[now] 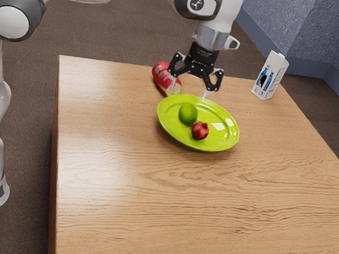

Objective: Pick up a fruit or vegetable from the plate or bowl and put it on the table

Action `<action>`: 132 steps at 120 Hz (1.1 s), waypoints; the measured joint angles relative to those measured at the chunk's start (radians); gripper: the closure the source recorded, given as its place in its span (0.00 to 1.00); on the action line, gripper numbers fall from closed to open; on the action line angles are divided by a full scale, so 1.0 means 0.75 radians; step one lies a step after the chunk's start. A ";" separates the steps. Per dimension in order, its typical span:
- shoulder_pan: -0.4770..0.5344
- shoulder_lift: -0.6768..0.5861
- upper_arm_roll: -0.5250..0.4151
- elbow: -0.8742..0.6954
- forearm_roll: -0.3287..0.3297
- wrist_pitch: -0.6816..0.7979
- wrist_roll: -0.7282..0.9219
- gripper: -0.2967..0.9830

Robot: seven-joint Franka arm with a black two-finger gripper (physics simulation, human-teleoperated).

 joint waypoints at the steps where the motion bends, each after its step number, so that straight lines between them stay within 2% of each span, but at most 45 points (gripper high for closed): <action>1: 0.000 0.000 0.000 0.000 0.000 0.012 -0.019 0.23; 18: -0.001 -0.014 -0.001 -0.001 -0.005 0.151 -0.309 0.23; 28: -0.012 -0.108 -0.007 -0.005 -0.004 0.176 -0.446 0.23; 44: -0.027 -0.107 0.026 -0.027 -0.036 0.170 -0.535 0.23; 71: 0.089 -0.016 0.128 -0.100 -0.099 0.172 -0.330 0.23; 93: 0.099 -0.189 0.156 -0.384 -0.114 0.246 -0.176 0.23; 107: 0.146 -0.200 0.156 -0.408 -0.109 0.274 -0.085 0.23; 132: 0.114 -0.109 0.141 -0.395 -0.115 0.324 0.052 0.23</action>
